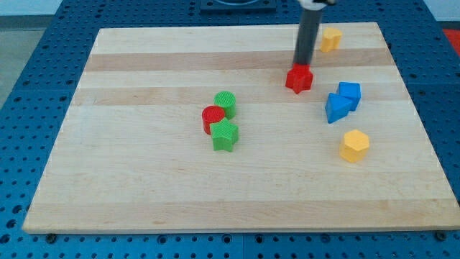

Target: Push the red star towards the top left of the green circle

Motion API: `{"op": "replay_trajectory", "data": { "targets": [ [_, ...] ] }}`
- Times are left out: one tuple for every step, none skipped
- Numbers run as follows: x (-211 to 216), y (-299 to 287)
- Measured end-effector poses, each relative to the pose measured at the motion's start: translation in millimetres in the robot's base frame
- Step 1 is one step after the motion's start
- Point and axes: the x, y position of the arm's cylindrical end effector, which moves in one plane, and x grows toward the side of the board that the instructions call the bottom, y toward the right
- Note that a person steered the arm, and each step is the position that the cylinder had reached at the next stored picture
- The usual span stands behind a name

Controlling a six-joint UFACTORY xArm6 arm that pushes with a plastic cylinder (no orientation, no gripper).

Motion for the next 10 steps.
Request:
{"op": "replay_trajectory", "data": {
  "targets": [
    [-5, 8],
    [-9, 50],
    [9, 62],
    [23, 52],
    [23, 7],
    [23, -33],
    [24, -31],
    [35, -31],
    [45, -31],
    [47, -22]
  ]
}}
